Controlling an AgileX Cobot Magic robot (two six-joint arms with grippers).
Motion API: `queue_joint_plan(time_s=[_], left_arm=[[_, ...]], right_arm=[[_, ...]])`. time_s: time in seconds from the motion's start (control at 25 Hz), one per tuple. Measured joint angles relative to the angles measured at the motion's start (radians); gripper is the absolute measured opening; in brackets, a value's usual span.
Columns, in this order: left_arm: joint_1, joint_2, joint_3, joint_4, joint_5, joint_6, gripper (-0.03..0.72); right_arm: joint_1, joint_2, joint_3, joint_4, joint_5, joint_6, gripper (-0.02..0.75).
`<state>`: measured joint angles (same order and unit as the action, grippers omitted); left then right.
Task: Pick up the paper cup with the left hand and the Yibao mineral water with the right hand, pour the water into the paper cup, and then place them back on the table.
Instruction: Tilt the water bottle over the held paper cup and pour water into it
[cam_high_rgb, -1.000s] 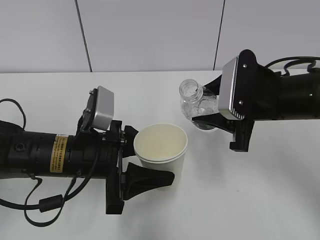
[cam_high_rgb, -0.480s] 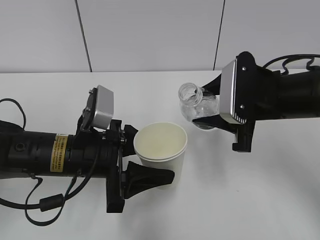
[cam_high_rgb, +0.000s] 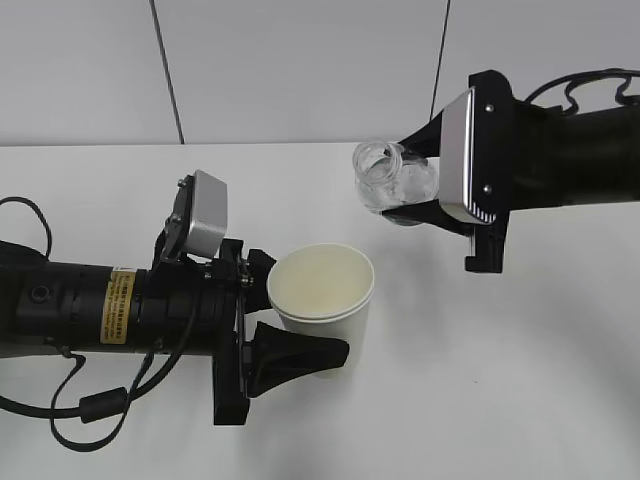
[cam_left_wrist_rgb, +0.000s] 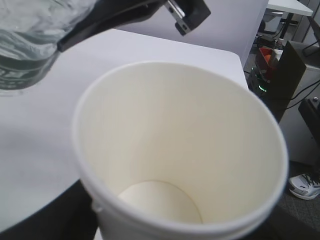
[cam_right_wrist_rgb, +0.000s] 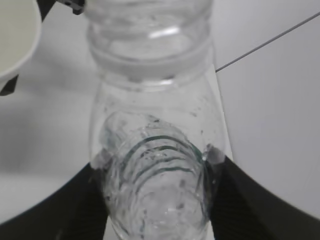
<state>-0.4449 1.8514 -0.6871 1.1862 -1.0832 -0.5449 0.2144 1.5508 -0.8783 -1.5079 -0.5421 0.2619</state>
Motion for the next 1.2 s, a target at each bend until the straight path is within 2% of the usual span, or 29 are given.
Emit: queue_joint_plan(time_s=[0.32, 0.64, 1.2], left_arm=[[0.0, 0.0, 0.0, 0.0, 0.001, 0.0, 0.435], [0.0, 0.0, 0.0, 0.0, 0.001, 0.0, 0.435], [0.0, 0.0, 0.0, 0.0, 0.001, 0.0, 0.435]], right_arm=[[0.012, -0.012, -0.018, -0.047, -0.007, 0.0, 0.433], [0.118, -0.013, -0.018, -0.117, 0.104, -0.01, 0.433], [0.123, -0.013, -0.018, -0.147, 0.124, -0.09, 0.433]])
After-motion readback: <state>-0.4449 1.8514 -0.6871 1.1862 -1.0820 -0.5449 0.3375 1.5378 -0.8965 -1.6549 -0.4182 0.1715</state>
